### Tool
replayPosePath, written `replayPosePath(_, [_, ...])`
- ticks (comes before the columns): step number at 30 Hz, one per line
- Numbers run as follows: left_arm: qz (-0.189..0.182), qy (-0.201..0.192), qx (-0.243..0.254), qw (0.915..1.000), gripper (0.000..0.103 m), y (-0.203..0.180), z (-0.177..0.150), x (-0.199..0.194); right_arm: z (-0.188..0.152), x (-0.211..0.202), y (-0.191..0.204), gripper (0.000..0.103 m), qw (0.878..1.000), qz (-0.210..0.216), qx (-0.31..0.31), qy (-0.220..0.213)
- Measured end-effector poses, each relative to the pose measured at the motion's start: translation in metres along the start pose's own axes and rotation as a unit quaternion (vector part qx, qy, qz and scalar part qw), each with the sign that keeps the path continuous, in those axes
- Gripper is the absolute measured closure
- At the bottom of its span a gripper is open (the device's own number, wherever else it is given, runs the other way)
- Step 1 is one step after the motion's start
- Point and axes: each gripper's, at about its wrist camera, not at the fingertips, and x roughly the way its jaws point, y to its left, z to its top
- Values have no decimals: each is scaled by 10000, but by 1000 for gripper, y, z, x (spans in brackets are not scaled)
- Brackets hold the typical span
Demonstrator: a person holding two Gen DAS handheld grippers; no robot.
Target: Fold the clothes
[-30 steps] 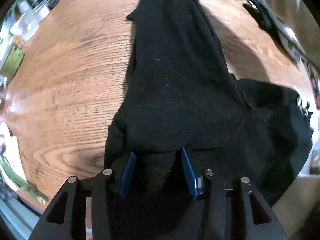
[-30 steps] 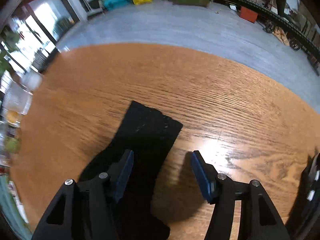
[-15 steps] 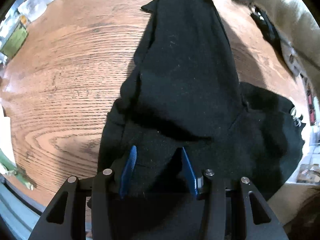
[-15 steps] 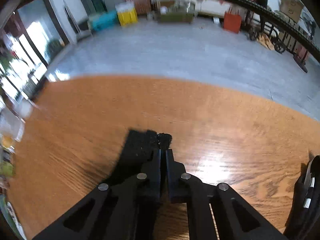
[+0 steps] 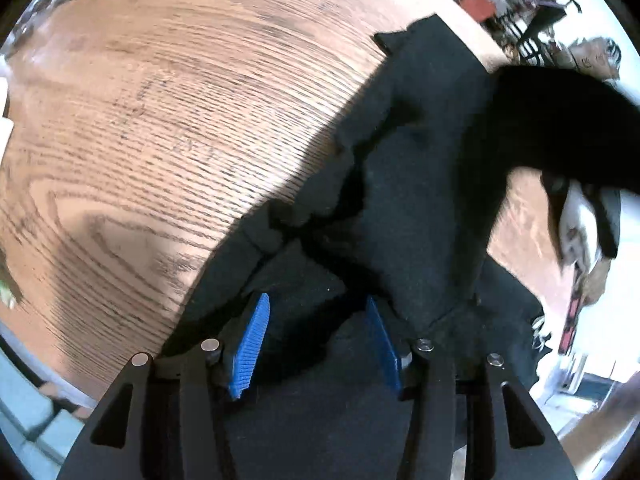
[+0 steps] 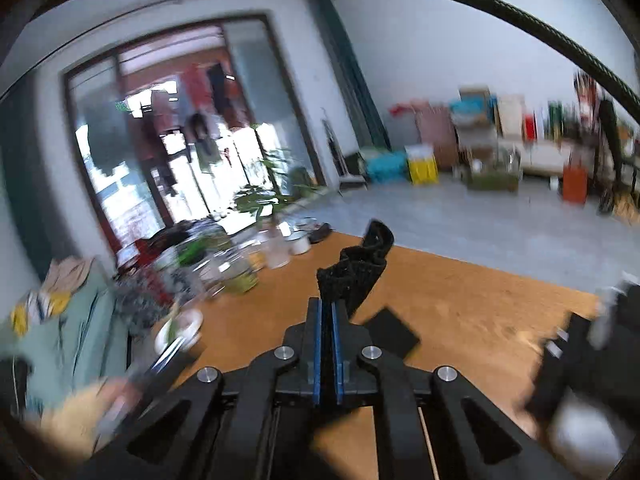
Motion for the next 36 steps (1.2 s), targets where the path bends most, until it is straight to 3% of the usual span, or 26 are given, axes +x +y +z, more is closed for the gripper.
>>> replayPosePath(2, [-57, -19, -131, 9999, 51, 2, -2, -2, -56, -64, 19, 97, 9995, -247, 181, 37])
replayPosePath(4, [-113, -39, -261, 9996, 51, 4, -3, -4, -119, -105, 18, 96, 9931, -881, 705, 318])
replayPosePath(5, [-133, -45, -320, 9994, 49, 5, -4, -5, -150, -122, 14, 84, 9855, -1258, 1021, 497])
replayPosePath(7, [170, 55, -201, 9996, 46, -8, -4, -4, -212, -141, -5, 61, 9564, -2048, 1787, 1068])
replayPosePath(8, [335, 97, -129, 9993, 44, -15, -4, -3, -240, -146, -16, 65, 9345, -2402, 2220, 1401])
replayPosePath(10, [657, 124, 89, 9977, 40, -28, -7, 1, -273, -159, -27, 65, 9102, -2639, 2776, 1574])
replayPosePath(12, [1018, 100, 382, 9940, 36, -43, -12, 4, -279, -170, -25, 62, 9110, -2676, 2828, 1361])
replayPosePath(15, [1229, 124, 646, 9902, 34, -53, -19, 4, -265, -160, -14, 50, 9281, -2490, 2482, 1226])
replayPosePath(18, [530, 284, 201, 9980, 35, -40, -26, -19, -252, -137, -9, 46, 9405, -2026, 2367, 1352])
replayPosePath(20, [-305, 130, -153, 9993, 35, -30, -31, -50, -254, -125, -14, 46, 9394, -1697, 2591, 1468])
replayPosePath(22, [-853, -157, -438, 9953, 35, -25, -33, -77, -257, -111, -31, 46, 9324, -1397, 2939, 1572])
replayPosePath(25, [-1564, -566, -914, 9818, 36, -20, -25, -100, -269, -92, -48, 46, 9208, -1230, 3304, 1667])
replayPosePath(26, [-1648, -494, -1046, 9795, 40, 1, 15, -91, -274, -89, -50, 44, 9164, -1243, 3395, 1716])
replayPosePath(29, [-1713, -174, -1340, 9759, 48, -10, 31, -47, -282, -85, -55, 44, 9077, -1189, 3683, 1625])
replayPosePath(33, [-1942, 380, -1743, 9646, 55, -19, 52, 9, -287, -82, -60, 40, 9000, -1104, 3965, 1436])
replayPosePath(36, [-2016, 281, -1908, 9603, 73, -19, 46, 20, -281, -78, -58, 39, 9006, -1160, 3925, 1466])
